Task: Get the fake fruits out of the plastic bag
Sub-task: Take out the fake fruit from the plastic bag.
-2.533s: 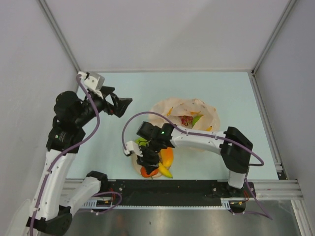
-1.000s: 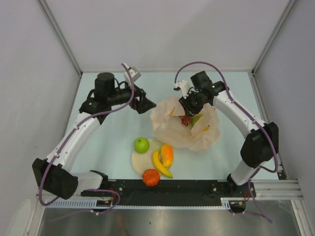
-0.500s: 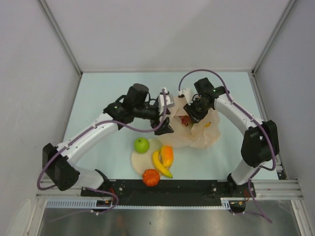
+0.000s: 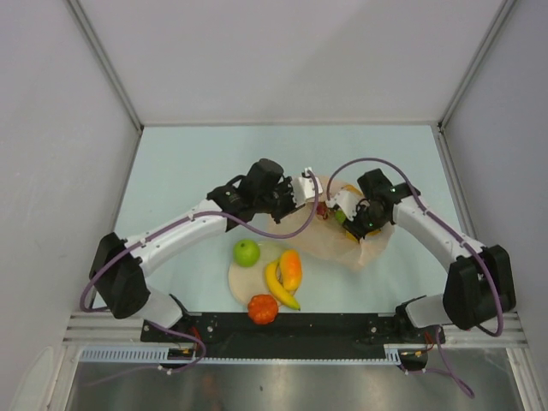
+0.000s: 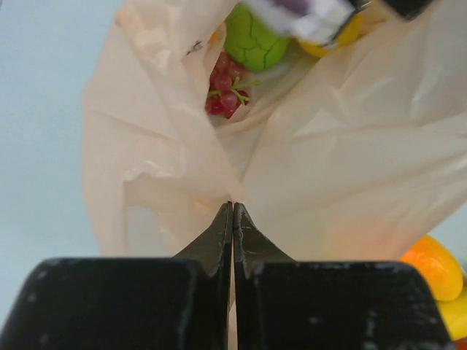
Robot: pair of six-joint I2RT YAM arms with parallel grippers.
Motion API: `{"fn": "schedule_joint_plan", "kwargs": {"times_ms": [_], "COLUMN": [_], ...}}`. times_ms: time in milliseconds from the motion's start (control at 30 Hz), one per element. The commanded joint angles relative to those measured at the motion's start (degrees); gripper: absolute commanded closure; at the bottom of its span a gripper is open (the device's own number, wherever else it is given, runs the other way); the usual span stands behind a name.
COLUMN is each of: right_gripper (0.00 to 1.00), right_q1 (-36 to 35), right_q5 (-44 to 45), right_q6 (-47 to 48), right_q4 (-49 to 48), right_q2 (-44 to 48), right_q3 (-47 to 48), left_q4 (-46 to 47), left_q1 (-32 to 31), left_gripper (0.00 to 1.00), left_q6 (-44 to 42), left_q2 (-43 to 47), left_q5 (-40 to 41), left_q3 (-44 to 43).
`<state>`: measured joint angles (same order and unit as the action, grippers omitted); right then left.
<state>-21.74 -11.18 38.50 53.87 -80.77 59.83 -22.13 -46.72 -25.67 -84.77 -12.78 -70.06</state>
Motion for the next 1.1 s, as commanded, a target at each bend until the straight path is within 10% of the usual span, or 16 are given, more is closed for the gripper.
{"fn": "schedule_joint_plan", "kwargs": {"times_ms": [0,433,1067], "right_gripper": [0.64,0.53,0.29], "right_q1": [3.4,-8.3,-0.6], "right_q5": [6.3,-2.6,3.5], "right_q6": [9.5,12.4,14.1], "right_q4": [2.3,-6.8,-22.1], "right_q2": [6.8,10.4,-11.1], "right_q3": [-4.9,-0.4,6.1], "left_q4": [2.2,1.8,0.4], "left_q1": [0.2,1.0,4.9], "left_gripper": [1.00,1.00,1.00], "left_q6": [2.5,14.8,14.4], "left_q2": [-0.5,-1.1,0.1], "left_q5": [2.1,-6.2,-7.8], "left_q3": [-1.8,-8.0,-7.5]}}
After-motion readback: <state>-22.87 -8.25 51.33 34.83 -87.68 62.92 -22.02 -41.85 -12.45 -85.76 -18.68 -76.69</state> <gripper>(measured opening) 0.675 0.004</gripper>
